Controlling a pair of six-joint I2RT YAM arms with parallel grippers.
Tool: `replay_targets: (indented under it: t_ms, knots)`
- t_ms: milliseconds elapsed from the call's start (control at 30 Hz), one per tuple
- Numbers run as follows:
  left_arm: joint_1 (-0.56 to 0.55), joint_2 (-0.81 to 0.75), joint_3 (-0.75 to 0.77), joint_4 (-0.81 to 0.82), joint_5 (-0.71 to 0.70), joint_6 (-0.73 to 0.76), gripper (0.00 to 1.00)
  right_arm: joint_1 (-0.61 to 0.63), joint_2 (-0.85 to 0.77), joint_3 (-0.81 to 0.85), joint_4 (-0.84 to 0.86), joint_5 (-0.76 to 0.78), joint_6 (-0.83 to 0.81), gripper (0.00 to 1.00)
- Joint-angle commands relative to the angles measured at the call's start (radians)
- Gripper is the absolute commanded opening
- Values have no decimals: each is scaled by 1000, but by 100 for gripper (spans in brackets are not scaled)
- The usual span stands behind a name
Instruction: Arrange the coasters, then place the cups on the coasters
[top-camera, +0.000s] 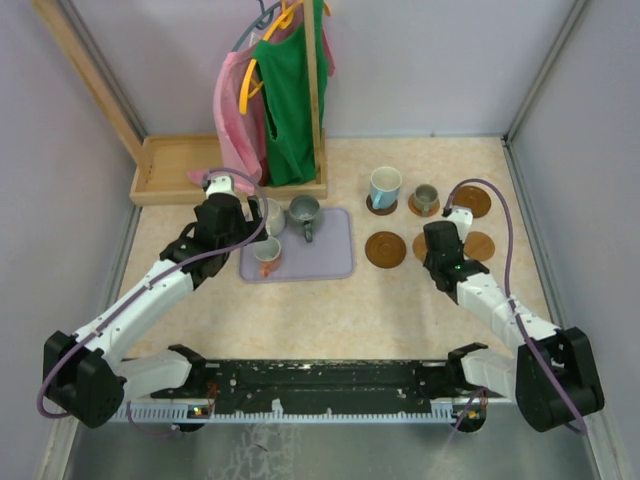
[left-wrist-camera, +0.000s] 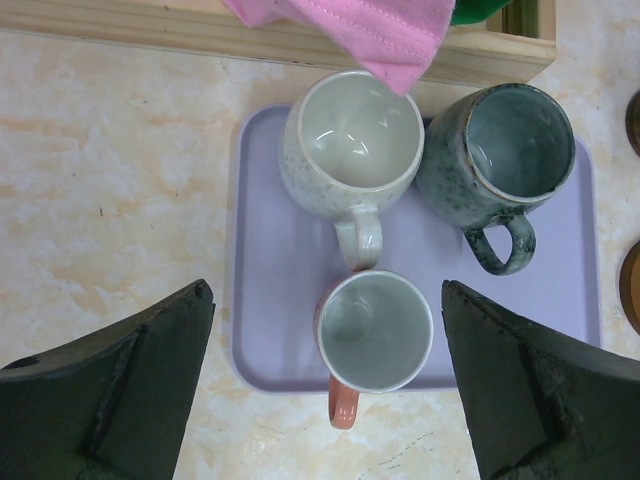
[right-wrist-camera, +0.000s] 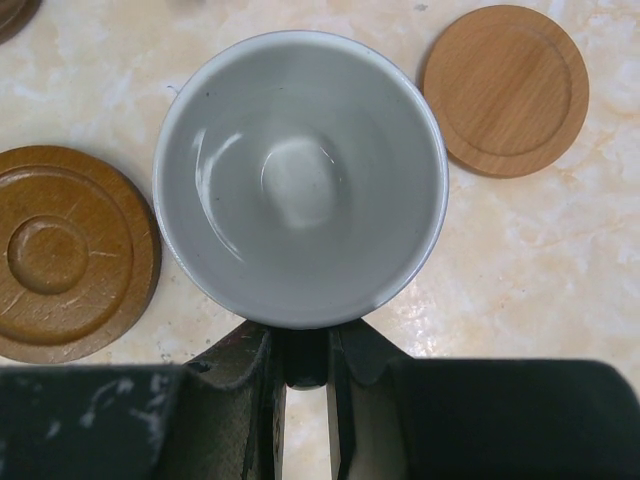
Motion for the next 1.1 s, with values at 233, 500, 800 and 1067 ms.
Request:
replay_targets:
  t_ms: [233,500,800,1067]
  knots:
    - [6,-17,-11,40,11,-2,100,-130,-28,-1,107,-9,5,0]
    - [5,-25,-17,44,6,3,100,-132,2,11,113,-63,2,0]
    - [5,-20,-18,44,7,-2,100,-103,2,11,119,-114,-4,0]
    - [5,-10,-15,45,14,-11,100,-71,48,30,130,-100,-32,0]
